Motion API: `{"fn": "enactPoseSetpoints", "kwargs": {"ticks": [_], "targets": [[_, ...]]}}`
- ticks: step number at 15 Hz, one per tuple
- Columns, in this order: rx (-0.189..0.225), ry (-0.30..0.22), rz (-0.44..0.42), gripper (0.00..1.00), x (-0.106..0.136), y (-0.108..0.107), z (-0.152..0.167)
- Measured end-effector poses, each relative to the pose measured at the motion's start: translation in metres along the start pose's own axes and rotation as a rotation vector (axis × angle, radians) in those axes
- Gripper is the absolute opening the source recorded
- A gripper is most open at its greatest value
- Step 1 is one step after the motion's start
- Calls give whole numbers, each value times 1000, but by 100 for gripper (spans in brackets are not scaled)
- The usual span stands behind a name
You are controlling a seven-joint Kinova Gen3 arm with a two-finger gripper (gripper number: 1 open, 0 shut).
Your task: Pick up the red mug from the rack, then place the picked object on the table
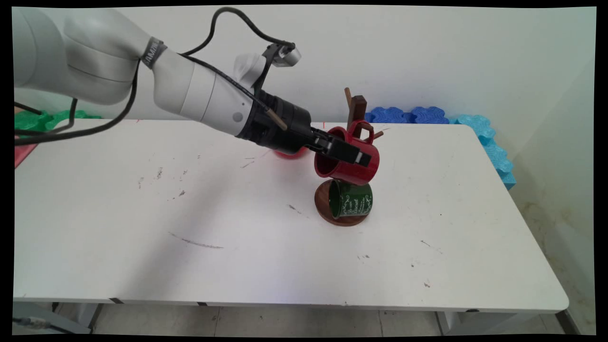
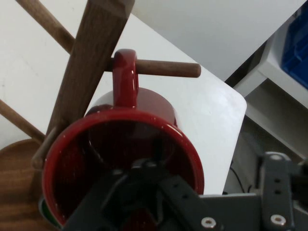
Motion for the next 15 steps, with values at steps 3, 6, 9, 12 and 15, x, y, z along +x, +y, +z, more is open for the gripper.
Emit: {"fn": "enactPoseSetpoints", "kwargs": {"ticks": [3,6,9,12,15], "targets": [[4,1,4,0,2,-1,0],[10,4,13,0,2,-3,2],[14,8,19,0,2,-4,3],[17,11,23,0,3,-5,3],[20,14,27,0,4,-6,2]]}}
